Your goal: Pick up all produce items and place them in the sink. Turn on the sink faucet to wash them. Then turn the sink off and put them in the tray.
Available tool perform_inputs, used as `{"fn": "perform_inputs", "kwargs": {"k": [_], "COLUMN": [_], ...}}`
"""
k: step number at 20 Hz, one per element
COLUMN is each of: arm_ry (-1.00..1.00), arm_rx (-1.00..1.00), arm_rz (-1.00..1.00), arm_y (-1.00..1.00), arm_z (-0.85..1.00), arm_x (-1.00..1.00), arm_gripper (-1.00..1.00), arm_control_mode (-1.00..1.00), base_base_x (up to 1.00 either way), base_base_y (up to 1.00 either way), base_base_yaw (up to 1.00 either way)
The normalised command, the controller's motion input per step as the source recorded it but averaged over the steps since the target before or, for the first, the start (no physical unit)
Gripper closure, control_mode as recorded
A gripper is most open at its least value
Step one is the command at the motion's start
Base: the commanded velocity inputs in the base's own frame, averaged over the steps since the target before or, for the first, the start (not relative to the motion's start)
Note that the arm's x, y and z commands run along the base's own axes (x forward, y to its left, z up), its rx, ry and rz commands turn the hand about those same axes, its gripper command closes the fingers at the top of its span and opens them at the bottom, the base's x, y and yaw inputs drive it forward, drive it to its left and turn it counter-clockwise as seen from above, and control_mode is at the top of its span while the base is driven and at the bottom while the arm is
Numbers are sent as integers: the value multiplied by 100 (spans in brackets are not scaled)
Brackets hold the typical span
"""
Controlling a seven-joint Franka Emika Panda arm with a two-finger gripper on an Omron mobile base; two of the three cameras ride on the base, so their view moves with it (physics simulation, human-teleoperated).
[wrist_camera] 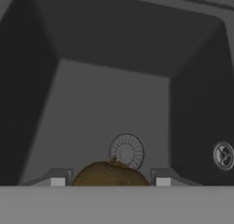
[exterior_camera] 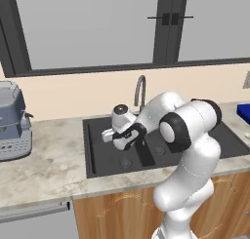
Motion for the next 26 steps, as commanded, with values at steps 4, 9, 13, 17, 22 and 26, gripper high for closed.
{"fn": "perform_inputs", "kwargs": {"k": [4,9,13,17,22,26], "arm_ry": [1,5,5,1,0,0], "arm_rx": [0,0,0,-2,-8,-6], "arm_rz": [-18,-15,-11,-12,-12,-13], "arm_y": [-29,-57,-91,-100,-100,-100], "arm_z": [100,95,49,25,11,8], "arm_x": [-4,-10,-28,-8,0,1], "arm_gripper": [100,100,100,100,100,100], "arm_control_mode": [-100,-100,-100,-100,-100,-100], "base_base_x": [0,0,0,0,0,0], "base_base_y": [0,0,0,0,0,0], "base_base_yaw": [0,0,0,0,0,0]}}
